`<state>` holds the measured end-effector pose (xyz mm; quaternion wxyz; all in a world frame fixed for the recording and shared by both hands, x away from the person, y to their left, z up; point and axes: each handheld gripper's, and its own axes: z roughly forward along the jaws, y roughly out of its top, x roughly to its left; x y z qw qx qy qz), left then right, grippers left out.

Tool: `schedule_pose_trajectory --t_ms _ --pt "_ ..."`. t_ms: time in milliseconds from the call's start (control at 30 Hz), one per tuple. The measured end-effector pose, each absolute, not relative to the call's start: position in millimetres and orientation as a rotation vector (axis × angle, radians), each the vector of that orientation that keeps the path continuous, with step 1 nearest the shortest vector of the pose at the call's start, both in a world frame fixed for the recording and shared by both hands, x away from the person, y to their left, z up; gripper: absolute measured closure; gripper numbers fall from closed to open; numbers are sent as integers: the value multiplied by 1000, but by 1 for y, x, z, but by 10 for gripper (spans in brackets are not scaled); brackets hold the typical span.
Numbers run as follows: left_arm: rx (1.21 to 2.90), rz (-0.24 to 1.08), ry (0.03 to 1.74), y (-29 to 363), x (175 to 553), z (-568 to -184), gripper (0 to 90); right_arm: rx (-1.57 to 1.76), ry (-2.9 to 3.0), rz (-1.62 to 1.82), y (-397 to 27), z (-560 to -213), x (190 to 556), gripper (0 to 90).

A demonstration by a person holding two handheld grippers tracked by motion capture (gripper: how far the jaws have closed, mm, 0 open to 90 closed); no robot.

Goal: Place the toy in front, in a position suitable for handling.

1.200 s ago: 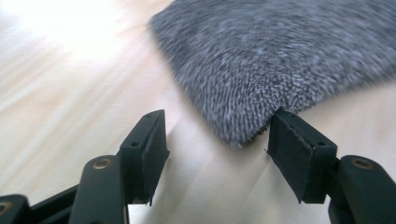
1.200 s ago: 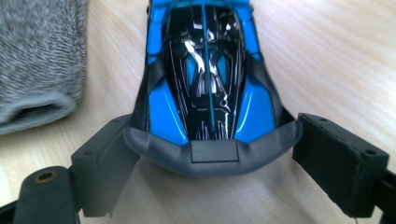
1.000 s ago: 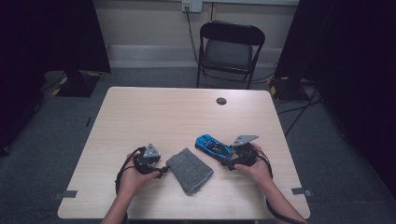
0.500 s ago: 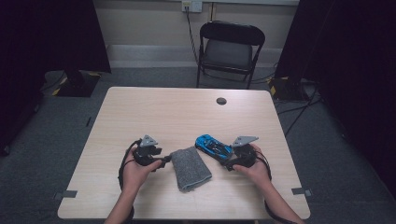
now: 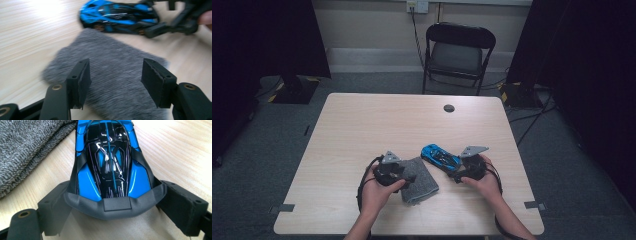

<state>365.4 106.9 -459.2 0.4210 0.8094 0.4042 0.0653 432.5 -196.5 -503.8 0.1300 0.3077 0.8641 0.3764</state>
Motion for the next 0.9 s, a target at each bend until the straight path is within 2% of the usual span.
schedule_pose_trajectory --t_ms 167,400,500,667,800,900 --pt "2106 134 1002 93 359 -472 393 895 2509 1093 -196 -504 432 140" --pt "2207 254 962 91 358 -478 350 898 2508 1092 -196 -504 432 140" --pt "2245 303 996 99 359 -475 301 900 2506 1091 -196 -504 432 141" --pt "2210 322 1102 114 364 -471 266 900 2506 1091 -196 -504 432 141" --pt "2192 306 1155 111 368 -476 233 902 2505 1091 -196 -504 432 140" --pt "2224 349 1137 106 369 -482 211 903 2503 1088 -196 -504 432 143"
